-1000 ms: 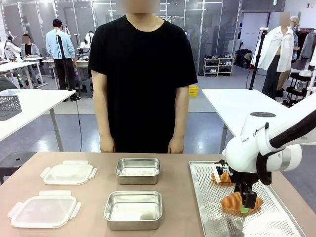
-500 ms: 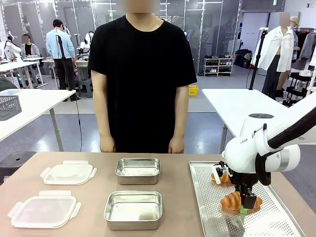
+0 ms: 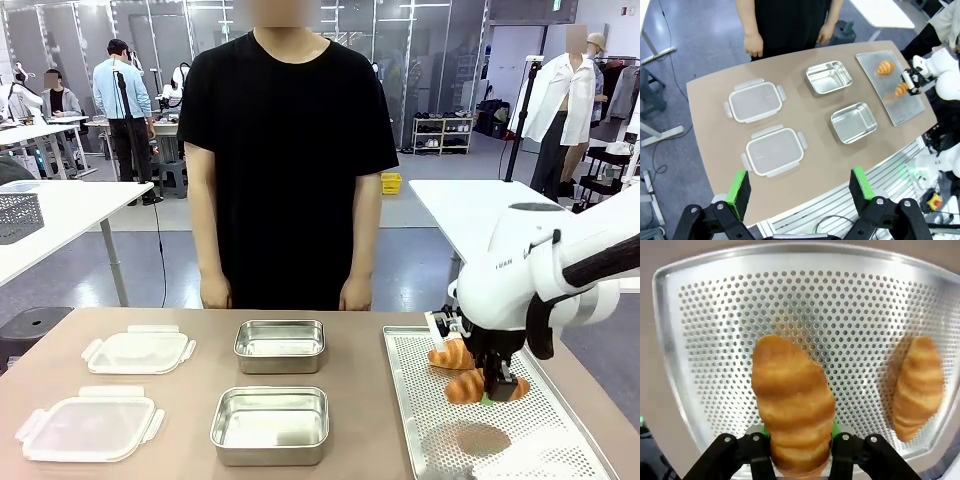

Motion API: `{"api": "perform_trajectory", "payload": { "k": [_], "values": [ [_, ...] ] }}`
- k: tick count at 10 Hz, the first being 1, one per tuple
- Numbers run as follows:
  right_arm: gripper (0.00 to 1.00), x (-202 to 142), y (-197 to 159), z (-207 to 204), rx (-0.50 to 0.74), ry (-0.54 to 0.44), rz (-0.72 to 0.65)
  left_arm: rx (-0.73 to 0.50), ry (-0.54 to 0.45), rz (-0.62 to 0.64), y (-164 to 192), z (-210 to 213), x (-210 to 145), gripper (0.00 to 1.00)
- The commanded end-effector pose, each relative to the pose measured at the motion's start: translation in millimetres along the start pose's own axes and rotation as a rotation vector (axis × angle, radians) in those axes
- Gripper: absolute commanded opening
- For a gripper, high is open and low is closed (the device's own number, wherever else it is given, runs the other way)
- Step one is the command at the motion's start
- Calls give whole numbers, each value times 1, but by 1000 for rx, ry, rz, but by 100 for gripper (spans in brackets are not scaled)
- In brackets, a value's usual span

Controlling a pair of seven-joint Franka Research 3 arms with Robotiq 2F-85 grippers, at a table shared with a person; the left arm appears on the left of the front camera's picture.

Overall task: Place the bread into the airtight container.
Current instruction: Pick up a Butter Roll and place it into an empty Airtight Container.

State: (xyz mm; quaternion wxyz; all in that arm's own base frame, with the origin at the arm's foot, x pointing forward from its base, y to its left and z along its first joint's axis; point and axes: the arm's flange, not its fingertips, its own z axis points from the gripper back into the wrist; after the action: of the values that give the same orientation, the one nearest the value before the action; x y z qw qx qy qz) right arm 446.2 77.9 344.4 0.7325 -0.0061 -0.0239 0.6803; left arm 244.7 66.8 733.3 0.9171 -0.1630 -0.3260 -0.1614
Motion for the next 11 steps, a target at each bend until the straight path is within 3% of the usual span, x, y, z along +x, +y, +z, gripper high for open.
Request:
{"api": "perform_trajectory", "payload": {
  "k": [1,3,5,8,11],
  "values": [
    [40,25,11,30,7,7,-23,2,2,-12,-1,2,1,100],
    [40,71,10,51,23,1,-45,2,2,-12,-1,2,1,100],
    [40,143,17,64,4,-3,-15,2,2,-12,-1,2,1,100],
    [40,242,30,59,14,2,-11,2,2,-12,-1,2,1,100],
    [40,313,42,44,61,-63,-13,2,2,-12,-1,2,1,100]
  ]
}}
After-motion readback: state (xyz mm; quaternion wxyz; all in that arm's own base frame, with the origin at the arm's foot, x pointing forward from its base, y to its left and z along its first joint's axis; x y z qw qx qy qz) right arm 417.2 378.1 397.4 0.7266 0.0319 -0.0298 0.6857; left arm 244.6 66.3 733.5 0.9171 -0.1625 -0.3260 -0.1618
